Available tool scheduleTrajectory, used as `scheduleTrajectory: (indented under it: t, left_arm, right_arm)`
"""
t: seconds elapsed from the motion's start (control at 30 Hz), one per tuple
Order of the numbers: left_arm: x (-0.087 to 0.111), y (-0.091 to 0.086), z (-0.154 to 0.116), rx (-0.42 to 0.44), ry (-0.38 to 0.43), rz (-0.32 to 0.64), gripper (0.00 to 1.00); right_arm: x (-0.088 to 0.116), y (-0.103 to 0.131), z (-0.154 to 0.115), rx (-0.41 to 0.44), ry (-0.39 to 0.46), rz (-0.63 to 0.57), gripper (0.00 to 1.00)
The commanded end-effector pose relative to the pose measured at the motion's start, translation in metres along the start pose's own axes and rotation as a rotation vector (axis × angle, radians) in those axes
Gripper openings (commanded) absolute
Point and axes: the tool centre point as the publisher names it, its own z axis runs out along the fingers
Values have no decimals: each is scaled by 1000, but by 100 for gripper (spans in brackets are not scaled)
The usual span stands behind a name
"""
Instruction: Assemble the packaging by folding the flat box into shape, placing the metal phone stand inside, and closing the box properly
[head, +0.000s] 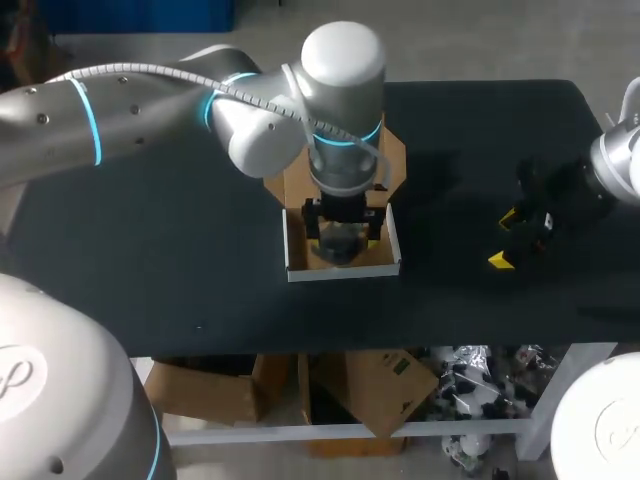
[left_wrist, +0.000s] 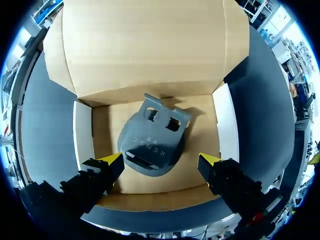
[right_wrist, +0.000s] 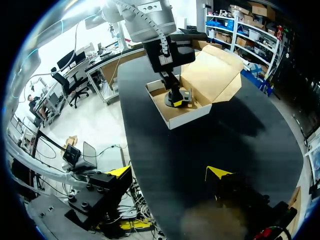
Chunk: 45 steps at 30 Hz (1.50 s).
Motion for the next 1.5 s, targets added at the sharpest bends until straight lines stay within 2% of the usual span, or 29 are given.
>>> scheduleTrajectory:
  t: [0.03, 0.5, 1.5]
  left_arm:
    - [-2, -1, 1, -5, 5, -7, 100]
    - [-6, 11, 6, -15, -10, -25, 100]
    - [-8, 81, -2, -17, -35, -56, 100]
  right_arm:
    - [1, -1, -1, -3, 0, -1, 100]
    - [1, -1, -1, -3, 0, -1, 100]
    - [1, -1, -1, -3, 0, -1, 100]
